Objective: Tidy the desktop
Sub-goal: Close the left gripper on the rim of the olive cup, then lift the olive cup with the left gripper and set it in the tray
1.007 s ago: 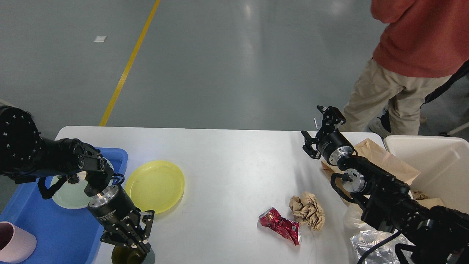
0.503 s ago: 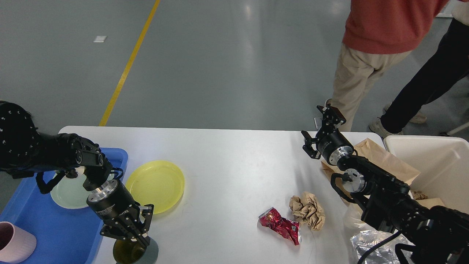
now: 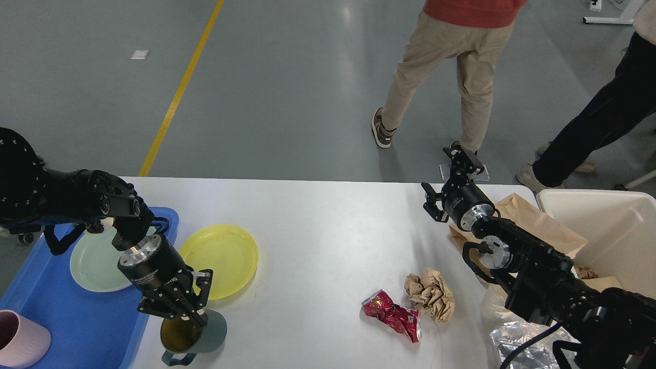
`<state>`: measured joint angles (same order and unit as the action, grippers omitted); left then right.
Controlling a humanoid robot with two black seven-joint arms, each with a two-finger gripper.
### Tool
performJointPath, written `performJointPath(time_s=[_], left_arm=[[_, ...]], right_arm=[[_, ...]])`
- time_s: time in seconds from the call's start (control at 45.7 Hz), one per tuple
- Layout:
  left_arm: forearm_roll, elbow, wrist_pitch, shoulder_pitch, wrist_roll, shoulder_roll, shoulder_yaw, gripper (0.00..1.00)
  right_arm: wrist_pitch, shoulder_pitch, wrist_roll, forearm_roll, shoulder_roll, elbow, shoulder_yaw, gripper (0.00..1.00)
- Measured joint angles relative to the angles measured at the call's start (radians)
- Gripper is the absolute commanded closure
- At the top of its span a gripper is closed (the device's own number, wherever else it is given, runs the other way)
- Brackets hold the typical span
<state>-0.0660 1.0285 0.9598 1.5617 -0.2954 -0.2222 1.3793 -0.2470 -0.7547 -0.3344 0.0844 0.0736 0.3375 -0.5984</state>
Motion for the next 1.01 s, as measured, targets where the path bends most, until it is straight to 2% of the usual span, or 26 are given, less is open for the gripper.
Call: performJointPath(time_s=[0.328, 0.503, 0.788, 1.007], left_arm=[[-0.004, 0.008, 0.0, 0.01, -0.008, -0.031, 0.021, 1.0], [-0.006, 0.009, 0.0, 0.069, -0.031, -0.072, 0.076, 1.0], [-0.005, 0.012, 0.0, 0.164, -0.038, -0.109, 0.115, 1.0], [-0.003, 0.016, 0.0, 0.177, -0.056, -0.136, 0.144, 1.0]], right_arm=[[0.0, 0.0, 0.0, 0.0, 0.0, 0.0, 0.0, 0.0], [0.0, 0.0, 0.0, 0.0, 0.0, 0.0, -0.001, 0.0], [0.0, -0.002, 0.0, 0.0, 0.0, 0.0, -0.001, 0.0], [0.0, -0.001, 0.0, 0.0, 0.0, 0.0, 0.0, 0.0]])
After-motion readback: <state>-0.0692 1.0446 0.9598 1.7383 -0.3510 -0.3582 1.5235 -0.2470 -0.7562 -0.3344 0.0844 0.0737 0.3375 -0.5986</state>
